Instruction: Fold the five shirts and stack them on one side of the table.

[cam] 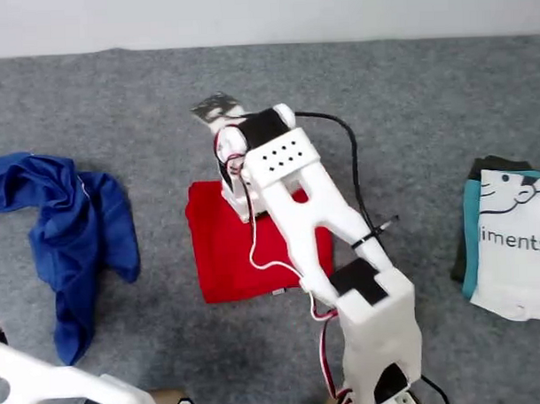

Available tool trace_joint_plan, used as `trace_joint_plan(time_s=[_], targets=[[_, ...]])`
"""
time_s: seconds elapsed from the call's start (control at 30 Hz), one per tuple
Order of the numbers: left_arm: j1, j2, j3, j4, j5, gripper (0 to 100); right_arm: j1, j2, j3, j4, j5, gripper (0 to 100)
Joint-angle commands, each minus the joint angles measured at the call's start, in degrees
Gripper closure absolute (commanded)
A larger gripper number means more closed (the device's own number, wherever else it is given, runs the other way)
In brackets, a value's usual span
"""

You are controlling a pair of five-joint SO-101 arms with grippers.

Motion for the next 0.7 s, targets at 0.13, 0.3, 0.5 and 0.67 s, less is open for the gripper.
trace_joint_plan(time_s=[0.13, 0.3, 0.5, 0.67], targets=[[0.00, -1.49, -0.66, 3.08, 0.44, 100, 2.95, -0.48, 1.93, 2.24, -24.88, 76.8], [0.26, -1.49, -0.66, 2.73, 0.44, 100, 2.68, 5.93, 1.85, -0.22, -31.30, 67.0], [0.35, -1.41, -0.66, 2.73, 0.44, 100, 3.03, 12.18, 1.76, -1.10, -31.74, 67.0], [0.35, -1.41, -0.57, 2.73, 0.44, 100, 4.26, 17.27, 1.76, -1.89, -31.74, 67.0]])
